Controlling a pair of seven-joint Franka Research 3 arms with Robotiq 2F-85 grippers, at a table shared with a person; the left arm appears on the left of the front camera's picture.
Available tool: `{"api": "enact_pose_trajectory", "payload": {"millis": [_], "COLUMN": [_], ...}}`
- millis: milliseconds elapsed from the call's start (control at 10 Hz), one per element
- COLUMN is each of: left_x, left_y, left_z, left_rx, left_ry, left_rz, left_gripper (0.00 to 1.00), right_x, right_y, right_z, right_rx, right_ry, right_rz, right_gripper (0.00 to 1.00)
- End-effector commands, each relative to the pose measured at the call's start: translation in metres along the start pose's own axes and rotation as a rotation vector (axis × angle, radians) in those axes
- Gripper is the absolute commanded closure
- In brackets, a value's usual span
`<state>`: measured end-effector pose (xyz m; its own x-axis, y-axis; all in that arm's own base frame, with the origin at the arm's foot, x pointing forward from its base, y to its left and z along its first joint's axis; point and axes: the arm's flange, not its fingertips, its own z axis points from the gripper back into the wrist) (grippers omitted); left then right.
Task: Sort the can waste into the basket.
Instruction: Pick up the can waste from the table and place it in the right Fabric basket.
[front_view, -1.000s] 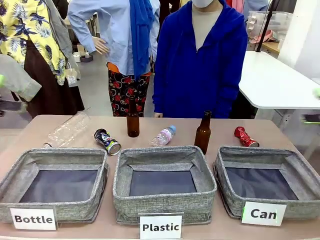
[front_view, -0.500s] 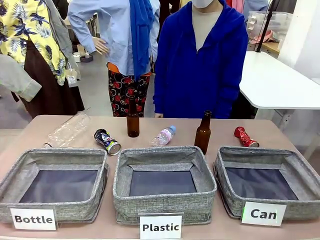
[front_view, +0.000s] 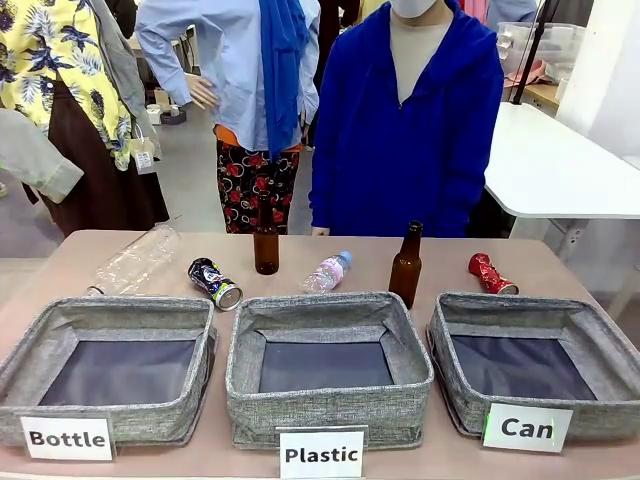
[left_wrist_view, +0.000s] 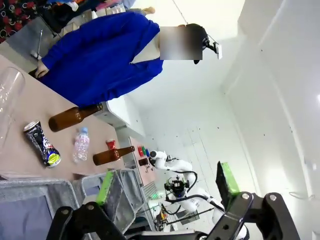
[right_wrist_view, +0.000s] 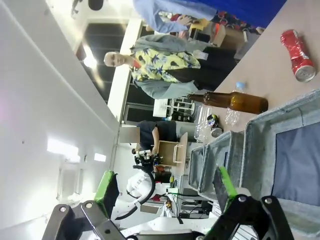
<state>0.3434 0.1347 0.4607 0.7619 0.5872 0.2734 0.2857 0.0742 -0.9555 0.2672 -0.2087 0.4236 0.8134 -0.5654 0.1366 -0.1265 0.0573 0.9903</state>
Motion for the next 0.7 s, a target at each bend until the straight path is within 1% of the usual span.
{"api": "enact_pose_trajectory", "payload": {"millis": [0, 300, 400, 500, 600], "left_x": [-0.003, -0.003, -0.003, -0.003, -0.003], "left_y": [0.000, 0.000, 0.000, 0.000, 0.000], "left_z": [0.010, 0.010, 0.010, 0.010, 0.010], "left_rx": [-0.012, -0.012, -0.012, -0.012, -0.012], "left_ry": [0.027, 0.027, 0.027, 0.027, 0.027], "left_rz": [-0.014, -0.014, -0.014, -0.014, -0.014], "left_gripper": [0.00, 0.00, 0.00, 0.00, 0.00], "right_x": [-0.002, -0.002, -0.003, 0.000, 0.005], "right_y": [0.002, 0.002, 0.013, 0.030, 0.050], "right_z": [0.002, 0.000, -0.014, -0.038, -0.074], "right_rx": [0.014, 0.011, -0.061, -0.219, -0.407], "right_ry": [0.017, 0.011, -0.021, -0.013, 0.003], "right_rz": [0.022, 0.001, 0.066, 0.106, 0.167], "right_gripper": [0.00, 0.00, 0.00, 0.00, 0.00]}}
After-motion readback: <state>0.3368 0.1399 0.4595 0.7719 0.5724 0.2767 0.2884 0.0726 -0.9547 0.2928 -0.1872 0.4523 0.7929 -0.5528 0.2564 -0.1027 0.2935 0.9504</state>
